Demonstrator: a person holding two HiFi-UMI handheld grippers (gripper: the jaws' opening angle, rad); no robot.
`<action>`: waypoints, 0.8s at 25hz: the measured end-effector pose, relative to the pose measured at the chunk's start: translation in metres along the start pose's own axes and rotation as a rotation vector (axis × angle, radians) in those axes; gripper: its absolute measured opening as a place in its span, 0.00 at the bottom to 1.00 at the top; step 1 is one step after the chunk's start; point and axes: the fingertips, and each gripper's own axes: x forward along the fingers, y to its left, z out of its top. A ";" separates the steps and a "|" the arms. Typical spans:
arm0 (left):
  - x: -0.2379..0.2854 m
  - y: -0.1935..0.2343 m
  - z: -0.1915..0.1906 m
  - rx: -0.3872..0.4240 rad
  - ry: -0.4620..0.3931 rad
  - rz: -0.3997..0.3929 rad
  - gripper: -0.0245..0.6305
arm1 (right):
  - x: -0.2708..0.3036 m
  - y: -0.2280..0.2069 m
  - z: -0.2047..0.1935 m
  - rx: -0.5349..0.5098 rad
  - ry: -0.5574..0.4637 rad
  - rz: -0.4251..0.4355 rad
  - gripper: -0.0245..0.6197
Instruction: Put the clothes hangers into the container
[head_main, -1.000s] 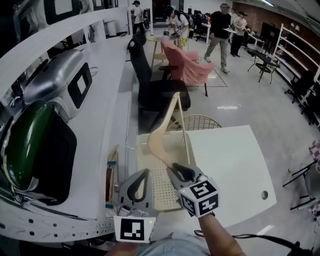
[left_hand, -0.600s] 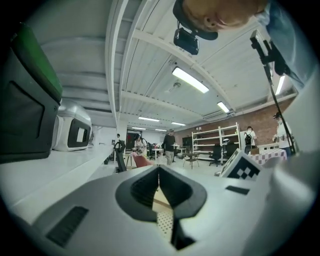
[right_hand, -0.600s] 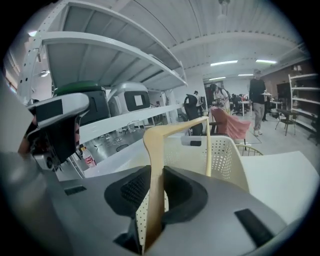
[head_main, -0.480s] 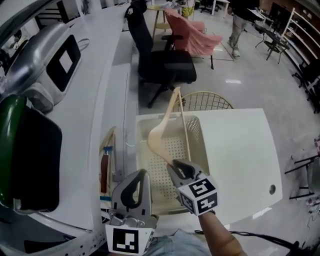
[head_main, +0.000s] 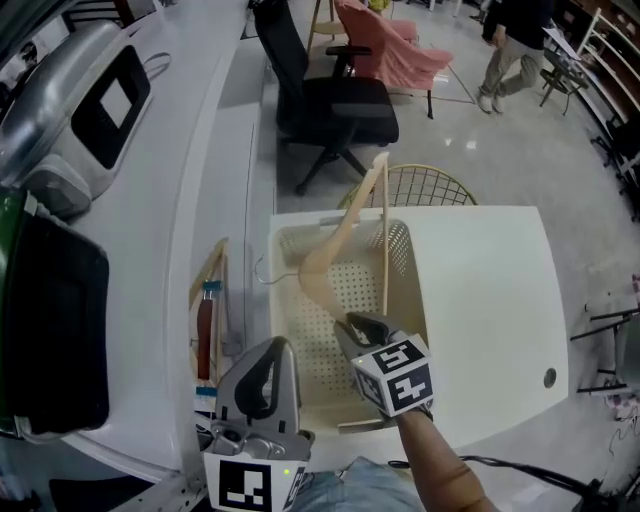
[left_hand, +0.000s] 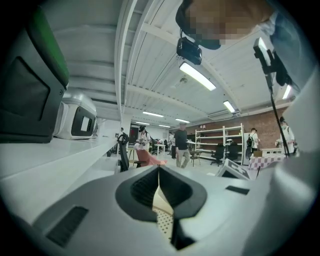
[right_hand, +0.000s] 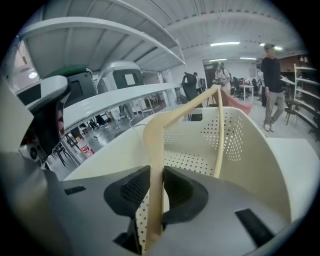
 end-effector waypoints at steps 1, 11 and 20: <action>0.000 0.001 -0.001 -0.001 0.000 0.003 0.06 | 0.002 -0.001 -0.003 0.000 0.009 0.000 0.18; -0.005 0.008 -0.003 0.002 0.013 0.031 0.05 | 0.011 0.006 -0.006 -0.018 0.004 0.031 0.19; -0.018 -0.002 0.001 0.031 0.021 0.044 0.06 | -0.005 0.014 0.014 -0.012 -0.060 0.077 0.23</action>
